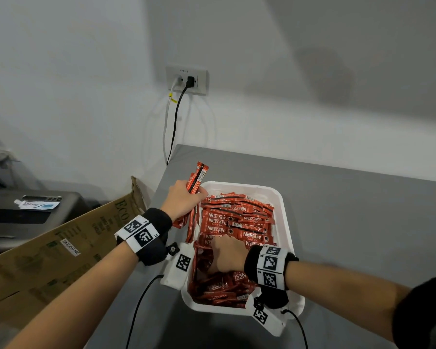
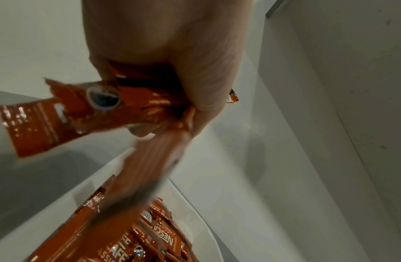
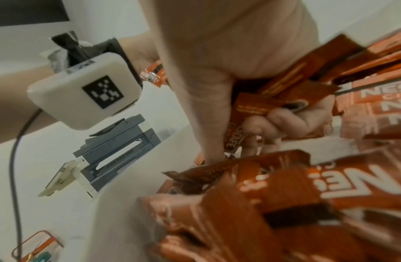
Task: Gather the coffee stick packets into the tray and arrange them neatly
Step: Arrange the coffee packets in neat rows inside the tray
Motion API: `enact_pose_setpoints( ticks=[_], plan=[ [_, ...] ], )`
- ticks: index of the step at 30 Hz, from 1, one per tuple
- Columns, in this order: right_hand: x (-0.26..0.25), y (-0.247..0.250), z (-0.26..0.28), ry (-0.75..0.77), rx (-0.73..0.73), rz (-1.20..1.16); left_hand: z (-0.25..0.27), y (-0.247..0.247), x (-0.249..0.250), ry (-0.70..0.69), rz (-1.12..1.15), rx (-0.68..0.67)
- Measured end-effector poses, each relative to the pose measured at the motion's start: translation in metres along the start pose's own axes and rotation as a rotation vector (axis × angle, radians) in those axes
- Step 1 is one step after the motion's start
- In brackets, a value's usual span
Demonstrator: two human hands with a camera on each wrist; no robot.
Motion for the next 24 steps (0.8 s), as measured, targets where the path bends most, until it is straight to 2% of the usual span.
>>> enact_pose_setpoints(
  ticks=[4,8,10,14,17,19,21,24],
  plan=[
    [0.0,-0.001,0.002,0.022,-0.011,-0.004,-0.001,0.001,-0.002,-0.002,0.008,-0.009],
    [0.004,0.003,0.0,0.087,-0.13,-0.348,0.0,0.003,-0.004,0.012,0.015,0.0],
    [0.006,0.012,0.003,0.112,-0.062,-0.515,-0.001,0.004,-0.004,0.013,0.012,0.01],
    [0.013,0.026,0.011,0.071,0.124,-0.855,-0.001,0.005,-0.003,0.011,0.031,0.009],
    [0.023,0.031,0.008,0.015,0.304,-0.828,0.0,0.004,-0.001,0.009,0.028,0.01],
    [0.028,0.034,0.005,-0.011,0.363,-0.743,0.0,0.003,-0.001,0.004,0.01,0.009],
    [0.027,0.034,0.005,0.031,0.336,-0.667,-0.001,0.002,-0.001,0.004,0.0,0.006],
    [0.019,0.022,0.002,0.047,0.15,-0.669,-0.001,0.001,-0.001,0.017,0.01,0.007]
  ],
)
Point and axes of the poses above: each hand's wrist, its own z-axis away from the middle knuckle, its own y-axis out of the back of the hand, x = y × z, the point moved 2 cm from there along -z, towards the middle knuckle, and after that the axes turned 11 degrees about x, right-handed, at the moved point
